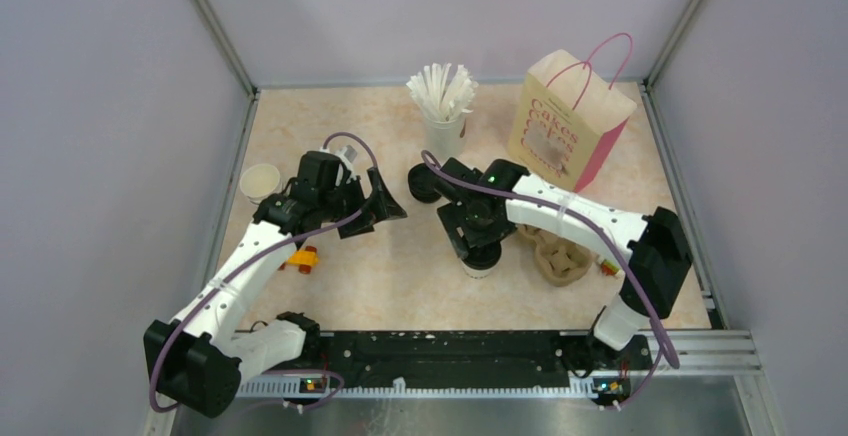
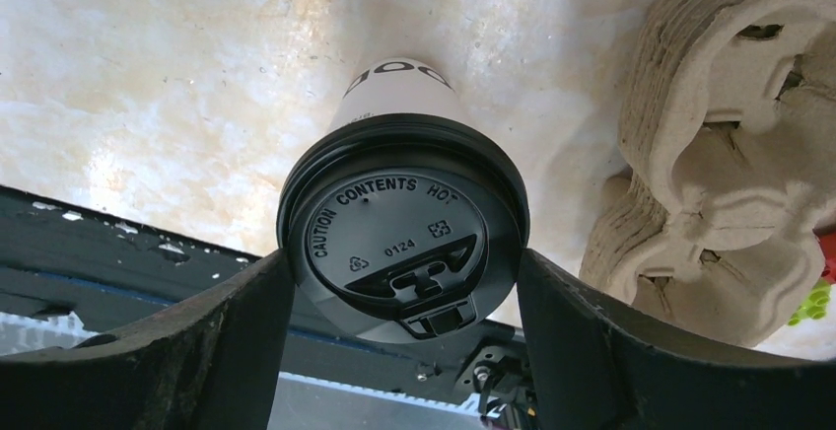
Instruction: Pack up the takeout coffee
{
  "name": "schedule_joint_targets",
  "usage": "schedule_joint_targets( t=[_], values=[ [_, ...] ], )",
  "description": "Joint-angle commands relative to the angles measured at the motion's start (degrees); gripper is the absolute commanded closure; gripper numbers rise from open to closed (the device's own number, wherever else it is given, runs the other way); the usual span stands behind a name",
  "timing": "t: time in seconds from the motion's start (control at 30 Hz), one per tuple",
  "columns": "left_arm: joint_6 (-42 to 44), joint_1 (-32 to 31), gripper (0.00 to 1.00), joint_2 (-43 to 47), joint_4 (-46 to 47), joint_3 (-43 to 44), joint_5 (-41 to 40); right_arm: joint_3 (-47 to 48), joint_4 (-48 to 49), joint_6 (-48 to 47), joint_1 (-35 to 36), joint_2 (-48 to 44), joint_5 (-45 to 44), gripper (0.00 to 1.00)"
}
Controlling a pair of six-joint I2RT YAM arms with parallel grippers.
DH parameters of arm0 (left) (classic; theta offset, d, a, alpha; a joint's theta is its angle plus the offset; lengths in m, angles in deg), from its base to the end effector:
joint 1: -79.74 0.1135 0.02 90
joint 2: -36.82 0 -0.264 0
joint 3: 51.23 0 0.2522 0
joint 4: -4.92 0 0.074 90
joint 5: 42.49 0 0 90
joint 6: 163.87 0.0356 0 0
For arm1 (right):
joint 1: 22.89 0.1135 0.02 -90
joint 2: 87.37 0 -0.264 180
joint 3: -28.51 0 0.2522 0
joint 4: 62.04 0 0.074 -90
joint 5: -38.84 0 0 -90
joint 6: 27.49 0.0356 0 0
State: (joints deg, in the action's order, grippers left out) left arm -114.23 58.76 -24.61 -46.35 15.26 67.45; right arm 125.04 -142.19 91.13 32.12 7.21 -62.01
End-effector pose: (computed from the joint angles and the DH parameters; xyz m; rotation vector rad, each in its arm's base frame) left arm 0.2004 -0.0899 0.2900 -0.2476 2.5030 -0.8937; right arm 0.1864 0.2546 0.2786 -0.6261 2.7934 -0.0054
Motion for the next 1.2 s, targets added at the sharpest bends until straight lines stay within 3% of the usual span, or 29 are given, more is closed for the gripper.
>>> schedule_joint_targets(
  t=[0.0,0.17,0.43,0.7,0.87,1.03,1.17],
  values=[
    [0.1,0.4,0.01,0.8,1.5,1.1,1.3,-4.5,2.9,1.2,0.5,-0.7,0.0,0.23],
    [0.1,0.4,0.01,0.5,2.2,0.9,2.4,-4.7,3.4,1.2,0.5,-1.5,-0.2,0.2],
    [1.0,0.4,0.01,-0.5,4.4,1.0,5.9,4.9,-2.0,1.9,0.5,-3.5,-1.3,0.15],
    [1.9,0.2,0.03,-2.3,7.8,0.8,11.3,7.5,-4.1,2.0,0.0,-5.9,-1.0,0.15],
    [0.4,-2.0,0.16,-6.3,13.2,0.7,15.5,1.7,1.0,-1.1,-5.0,-12.1,4.6,0.26],
    [-1.8,-8.0,0.25,-11.5,19.0,1.9,14.5,-7.3,9.3,-2.6,-12.4,-18.4,15.9,0.48],
    [-2.8,-12.4,0.33,-16.5,22.6,3.6,13.5,-11.5,13.6,-3.5,-15.1,-20.3,20.1,0.52]
  ],
)
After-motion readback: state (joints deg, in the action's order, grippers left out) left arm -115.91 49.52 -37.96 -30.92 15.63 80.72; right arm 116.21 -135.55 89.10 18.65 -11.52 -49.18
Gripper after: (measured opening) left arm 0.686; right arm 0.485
